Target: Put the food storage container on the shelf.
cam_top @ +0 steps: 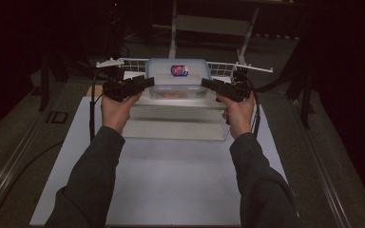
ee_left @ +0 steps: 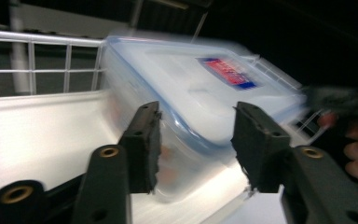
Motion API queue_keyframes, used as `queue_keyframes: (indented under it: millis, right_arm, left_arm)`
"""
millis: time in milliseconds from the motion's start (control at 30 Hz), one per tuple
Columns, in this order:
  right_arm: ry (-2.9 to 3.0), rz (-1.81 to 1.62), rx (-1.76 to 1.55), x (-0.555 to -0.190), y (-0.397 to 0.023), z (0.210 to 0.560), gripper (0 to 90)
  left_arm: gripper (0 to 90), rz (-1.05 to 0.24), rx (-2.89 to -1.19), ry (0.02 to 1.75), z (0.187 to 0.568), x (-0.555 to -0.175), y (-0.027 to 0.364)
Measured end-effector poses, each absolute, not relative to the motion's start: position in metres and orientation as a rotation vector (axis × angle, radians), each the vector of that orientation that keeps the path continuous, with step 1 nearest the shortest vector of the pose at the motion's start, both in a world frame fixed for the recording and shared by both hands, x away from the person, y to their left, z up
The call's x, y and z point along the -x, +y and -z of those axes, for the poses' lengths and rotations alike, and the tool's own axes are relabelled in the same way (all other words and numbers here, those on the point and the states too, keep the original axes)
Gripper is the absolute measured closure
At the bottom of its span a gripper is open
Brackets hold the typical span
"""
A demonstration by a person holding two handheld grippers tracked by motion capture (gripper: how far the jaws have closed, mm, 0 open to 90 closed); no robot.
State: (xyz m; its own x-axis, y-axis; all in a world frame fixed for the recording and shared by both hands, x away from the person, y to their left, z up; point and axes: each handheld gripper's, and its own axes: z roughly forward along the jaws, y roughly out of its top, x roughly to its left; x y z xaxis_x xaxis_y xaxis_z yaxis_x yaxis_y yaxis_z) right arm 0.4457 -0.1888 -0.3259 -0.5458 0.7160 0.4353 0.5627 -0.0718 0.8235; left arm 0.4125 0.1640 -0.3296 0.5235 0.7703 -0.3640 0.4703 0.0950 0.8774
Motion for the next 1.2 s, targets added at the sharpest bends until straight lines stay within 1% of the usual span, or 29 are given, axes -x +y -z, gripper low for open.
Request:
queue_keyframes:
  millis: [133,367,567,700,967,1200]
  right_arm:
    - [2.075,-1.610,-1.349,-0.444,-0.185,0.327,40.4]
    - [2.060,-1.556,-1.263,-0.434,-0.188,0.319,40.7]
    - [2.083,-1.480,-1.152,-0.419,-0.192,0.308,40.7]
    - [2.123,-1.383,-1.001,-0.399,-0.194,0.302,41.6]
    - [2.156,-1.376,-0.836,-0.363,-0.199,0.300,40.6]
    - [2.170,-1.363,-0.748,-0.334,-0.205,0.311,39.6]
  left_arm:
    - [48.8,-0.372,-1.581,1.081,0.329,-0.410,0.159]
    - [46.5,-0.441,-1.575,1.040,0.320,-0.399,0.163]
    - [45.3,-0.498,-1.616,1.004,0.313,-0.386,0.167]
    - [44.8,-0.553,-1.651,0.942,0.306,-0.367,0.172]
    - [44.3,-0.555,-1.672,0.837,0.305,-0.330,0.177]
    - [44.3,-0.560,-1.678,0.812,0.324,-0.306,0.184]
